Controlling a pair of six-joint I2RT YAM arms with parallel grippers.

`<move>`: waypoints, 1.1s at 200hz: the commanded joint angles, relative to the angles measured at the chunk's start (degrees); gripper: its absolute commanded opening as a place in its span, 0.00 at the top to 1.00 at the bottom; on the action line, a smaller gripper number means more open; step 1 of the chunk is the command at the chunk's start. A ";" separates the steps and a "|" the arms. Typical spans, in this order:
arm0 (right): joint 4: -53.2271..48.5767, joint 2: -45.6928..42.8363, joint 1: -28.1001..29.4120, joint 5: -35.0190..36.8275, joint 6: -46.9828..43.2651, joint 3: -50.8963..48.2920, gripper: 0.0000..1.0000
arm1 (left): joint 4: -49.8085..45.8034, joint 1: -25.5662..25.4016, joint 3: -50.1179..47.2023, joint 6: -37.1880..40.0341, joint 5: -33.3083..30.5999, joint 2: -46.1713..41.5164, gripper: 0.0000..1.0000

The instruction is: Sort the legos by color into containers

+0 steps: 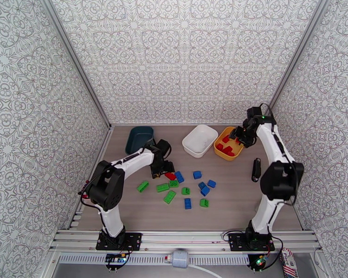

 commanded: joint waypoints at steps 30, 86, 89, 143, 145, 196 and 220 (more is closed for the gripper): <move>4.36 -13.91 8.42 2.69 1.19 -15.81 0.38 | -1.15 -0.28 4.34 -4.02 1.57 4.56 0.26; 7.13 -21.37 9.57 1.63 3.61 -26.39 0.38 | 0.85 -0.22 4.99 -7.92 3.14 7.91 0.27; 7.10 -21.52 9.57 1.52 3.53 -26.60 0.38 | 0.89 -0.24 5.11 -8.01 3.14 8.02 0.27; 7.73 -23.85 9.57 0.68 3.25 -29.56 0.38 | 0.84 -1.34 5.54 -10.16 2.04 8.82 0.36; 7.81 -23.96 9.57 0.55 3.25 -29.66 0.38 | 0.88 -1.33 5.50 -10.19 2.04 8.88 0.37; 8.55 -26.33 9.57 -1.24 3.47 -31.82 0.39 | 1.47 -1.57 2.78 -10.79 1.44 8.28 0.48; 9.20 -27.81 9.86 -2.90 3.77 -33.50 0.39 | 2.46 -1.16 2.32 -11.01 1.18 7.63 0.53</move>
